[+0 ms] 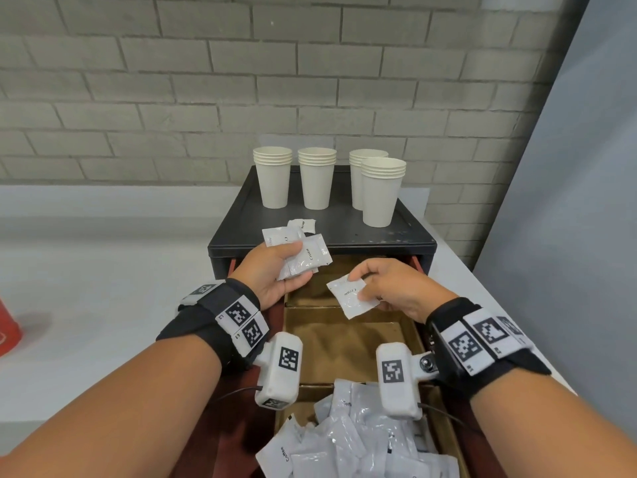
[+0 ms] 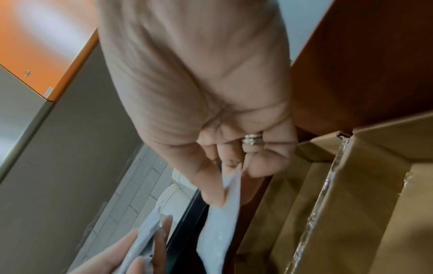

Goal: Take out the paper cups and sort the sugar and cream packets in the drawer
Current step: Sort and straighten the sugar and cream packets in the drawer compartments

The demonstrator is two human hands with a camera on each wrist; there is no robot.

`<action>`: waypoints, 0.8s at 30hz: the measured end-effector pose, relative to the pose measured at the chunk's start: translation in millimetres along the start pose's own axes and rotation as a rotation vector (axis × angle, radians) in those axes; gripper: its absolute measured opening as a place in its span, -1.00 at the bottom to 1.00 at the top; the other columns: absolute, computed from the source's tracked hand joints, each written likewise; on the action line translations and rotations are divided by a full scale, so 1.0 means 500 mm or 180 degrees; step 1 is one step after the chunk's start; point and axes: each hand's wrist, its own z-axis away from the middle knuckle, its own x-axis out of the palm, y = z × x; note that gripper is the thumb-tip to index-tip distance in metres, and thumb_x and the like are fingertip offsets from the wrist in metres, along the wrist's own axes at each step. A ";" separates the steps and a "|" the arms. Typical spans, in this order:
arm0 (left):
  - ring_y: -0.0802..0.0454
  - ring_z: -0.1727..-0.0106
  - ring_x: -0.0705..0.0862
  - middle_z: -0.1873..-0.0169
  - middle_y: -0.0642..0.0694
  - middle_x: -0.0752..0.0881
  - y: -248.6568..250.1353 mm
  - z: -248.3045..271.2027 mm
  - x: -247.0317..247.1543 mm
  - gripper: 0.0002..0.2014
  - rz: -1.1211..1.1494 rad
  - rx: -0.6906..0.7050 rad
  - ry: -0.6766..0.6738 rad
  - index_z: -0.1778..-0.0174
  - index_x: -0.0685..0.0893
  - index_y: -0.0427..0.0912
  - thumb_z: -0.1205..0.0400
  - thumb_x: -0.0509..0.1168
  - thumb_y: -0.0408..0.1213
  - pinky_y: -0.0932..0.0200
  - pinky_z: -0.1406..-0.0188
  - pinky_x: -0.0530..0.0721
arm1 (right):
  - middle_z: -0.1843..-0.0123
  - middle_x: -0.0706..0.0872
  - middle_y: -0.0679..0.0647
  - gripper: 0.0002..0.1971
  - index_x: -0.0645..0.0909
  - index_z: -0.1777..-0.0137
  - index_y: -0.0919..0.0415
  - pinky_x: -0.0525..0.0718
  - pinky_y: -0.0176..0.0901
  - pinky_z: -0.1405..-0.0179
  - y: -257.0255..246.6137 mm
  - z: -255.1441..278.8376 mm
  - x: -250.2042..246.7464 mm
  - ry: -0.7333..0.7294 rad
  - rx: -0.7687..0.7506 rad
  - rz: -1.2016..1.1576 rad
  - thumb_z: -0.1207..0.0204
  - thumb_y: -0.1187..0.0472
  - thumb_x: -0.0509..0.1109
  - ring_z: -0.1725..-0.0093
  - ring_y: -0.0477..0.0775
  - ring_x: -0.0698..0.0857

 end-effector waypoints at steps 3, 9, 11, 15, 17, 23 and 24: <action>-0.08 0.01 0.71 -0.04 -0.17 0.70 -0.006 0.002 0.004 -0.72 -0.0251 0.0005 -0.0002 -0.28 0.48 -0.13 -0.66 0.24 -0.41 0.16 0.34 0.74 | -0.02 0.61 0.05 -0.76 0.62 0.02 0.07 0.47 -0.36 0.31 0.001 0.010 -0.010 -0.0005 0.0005 0.0236 -0.52 0.45 0.33 0.11 -0.02 0.55; -0.05 -0.01 0.72 -0.12 -0.21 0.70 -0.028 0.009 0.017 -0.61 -0.0803 -0.0189 -0.0226 -0.37 0.51 -0.15 -0.61 0.32 -0.37 0.30 0.54 0.69 | -0.07 0.67 0.03 -0.72 0.52 -0.26 0.02 0.69 -0.19 0.04 -0.022 0.013 0.006 0.0161 -0.0222 -0.0421 -0.58 0.17 0.37 0.08 -0.08 0.65; -0.03 0.05 0.73 -0.06 -0.19 0.72 -0.036 0.013 0.029 -0.65 -0.0881 -0.0275 -0.0266 -0.33 0.53 -0.12 -0.61 0.33 -0.31 0.29 0.55 0.70 | -0.10 0.70 0.13 -0.67 0.51 -0.30 0.03 0.72 -0.20 0.11 -0.029 0.011 0.017 0.0180 -0.0386 -0.0514 -0.56 0.23 0.40 0.06 0.00 0.70; -0.06 0.04 0.72 -0.02 -0.19 0.71 -0.038 0.014 0.036 -0.74 -0.0797 -0.0411 -0.0084 -0.25 0.52 -0.12 -0.65 0.29 -0.24 0.19 0.45 0.78 | -0.09 0.66 0.08 -0.84 0.59 -0.09 0.06 0.62 -0.36 0.31 -0.022 0.008 0.016 0.0487 -0.0567 -0.0201 -0.57 0.28 0.38 0.01 0.01 0.67; -0.12 -0.07 0.71 -0.12 -0.23 0.70 -0.033 0.011 0.024 -0.70 -0.0624 -0.0438 0.0050 -0.31 0.48 -0.13 -0.66 0.26 -0.26 0.09 0.35 0.80 | -0.03 0.64 0.03 -0.88 0.62 -0.03 0.08 0.60 -0.40 0.32 -0.009 0.011 0.002 0.0503 -0.0456 -0.0081 -0.57 0.30 0.36 0.06 -0.06 0.63; -0.18 -0.14 0.68 -0.19 -0.27 0.70 -0.025 0.015 0.006 -0.68 -0.0355 -0.0412 -0.0068 -0.38 0.39 -0.13 -0.69 0.13 -0.33 -0.06 0.15 0.72 | -0.08 0.64 0.04 -0.91 0.63 -0.02 0.14 0.53 -0.21 -0.01 0.004 0.018 -0.007 0.0295 -0.0127 0.0408 -0.56 0.21 0.38 -0.04 -0.02 0.57; -0.19 -0.16 0.68 -0.22 -0.27 0.68 -0.027 0.013 0.008 -0.65 -0.0358 -0.0437 -0.0053 -0.41 0.38 -0.14 -0.68 0.15 -0.34 -0.07 0.15 0.73 | -0.12 0.65 0.03 -0.86 0.63 -0.08 0.14 0.54 -0.19 -0.06 -0.003 0.017 -0.002 0.0351 -0.0207 0.0359 -0.56 0.16 0.38 -0.06 -0.03 0.58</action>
